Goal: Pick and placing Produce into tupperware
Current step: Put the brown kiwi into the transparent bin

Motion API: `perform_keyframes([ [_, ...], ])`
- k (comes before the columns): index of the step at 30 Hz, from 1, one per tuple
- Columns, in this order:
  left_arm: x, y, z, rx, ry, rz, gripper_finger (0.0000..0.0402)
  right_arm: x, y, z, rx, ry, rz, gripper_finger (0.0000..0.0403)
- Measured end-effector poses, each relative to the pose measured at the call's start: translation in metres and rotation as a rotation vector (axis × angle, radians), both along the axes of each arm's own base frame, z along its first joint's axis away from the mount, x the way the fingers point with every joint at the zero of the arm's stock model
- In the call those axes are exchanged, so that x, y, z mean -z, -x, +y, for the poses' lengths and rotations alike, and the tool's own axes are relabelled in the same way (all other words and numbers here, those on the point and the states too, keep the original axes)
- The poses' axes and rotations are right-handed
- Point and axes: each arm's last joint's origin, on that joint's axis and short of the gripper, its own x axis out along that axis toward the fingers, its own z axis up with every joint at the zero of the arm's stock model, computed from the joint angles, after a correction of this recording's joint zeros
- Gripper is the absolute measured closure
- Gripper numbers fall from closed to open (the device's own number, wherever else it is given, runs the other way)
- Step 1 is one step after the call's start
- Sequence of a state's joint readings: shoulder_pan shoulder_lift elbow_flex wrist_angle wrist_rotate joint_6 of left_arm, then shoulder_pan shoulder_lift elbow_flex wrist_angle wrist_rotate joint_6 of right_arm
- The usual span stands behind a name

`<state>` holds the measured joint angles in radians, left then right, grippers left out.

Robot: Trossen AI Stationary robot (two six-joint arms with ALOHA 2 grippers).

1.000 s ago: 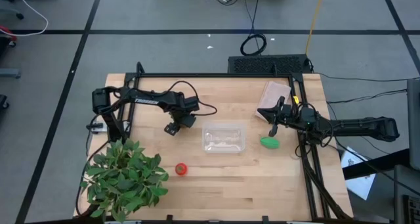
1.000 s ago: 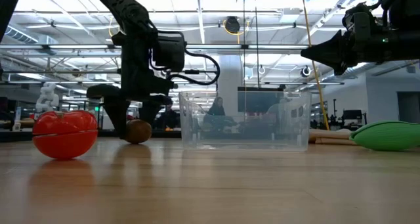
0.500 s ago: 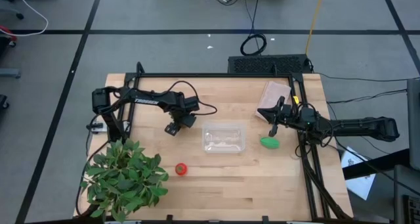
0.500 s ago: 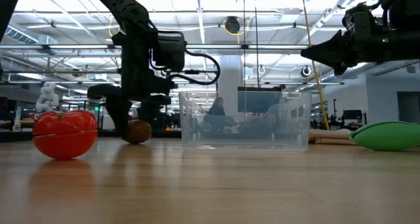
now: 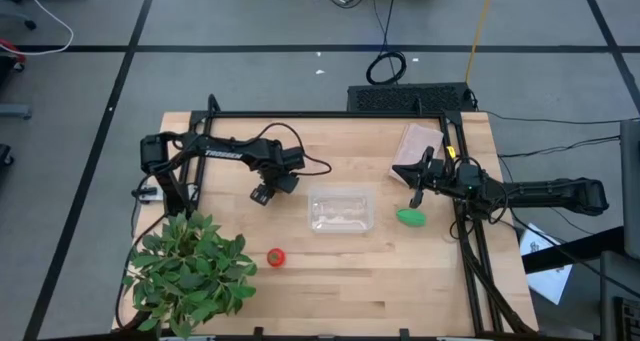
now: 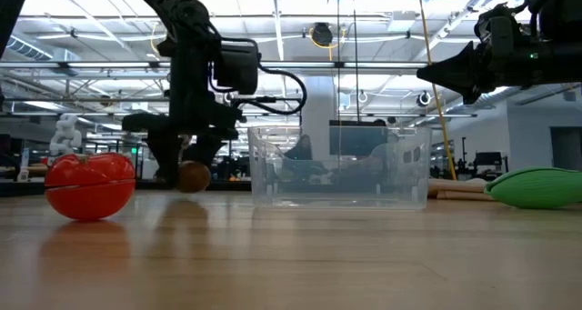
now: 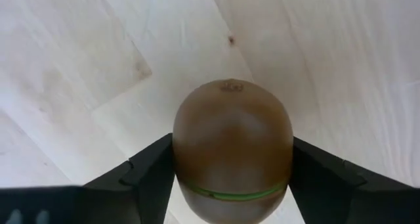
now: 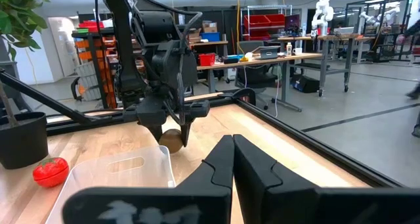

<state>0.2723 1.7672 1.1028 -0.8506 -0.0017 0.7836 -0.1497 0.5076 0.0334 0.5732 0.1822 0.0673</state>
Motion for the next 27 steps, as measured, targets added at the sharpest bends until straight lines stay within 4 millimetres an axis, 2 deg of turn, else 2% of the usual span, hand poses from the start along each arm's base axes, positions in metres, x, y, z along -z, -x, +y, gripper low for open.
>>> perform_keyframes([
  [7, -0.018, -0.007, 0.000, -0.016, 0.001, 0.000, 0.0176, 0.000, 0.000, 0.000, 0.000, 0.000, 0.000, 0.0403],
  [15, -0.041, -0.014, 0.002, -0.031, 0.004, 0.002, 0.0148, 0.000, 0.000, 0.000, 0.000, 0.000, 0.000, 0.0403],
  [23, -0.058, -0.021, 0.004, -0.031, 0.000, -0.030, 0.0171, 0.000, 0.000, 0.000, 0.000, 0.000, 0.000, 0.0403],
  [27, -0.065, -0.023, 0.004, -0.030, 0.000, -0.040, 0.0161, 0.000, 0.000, 0.000, 0.000, 0.000, 0.000, 0.0403],
])
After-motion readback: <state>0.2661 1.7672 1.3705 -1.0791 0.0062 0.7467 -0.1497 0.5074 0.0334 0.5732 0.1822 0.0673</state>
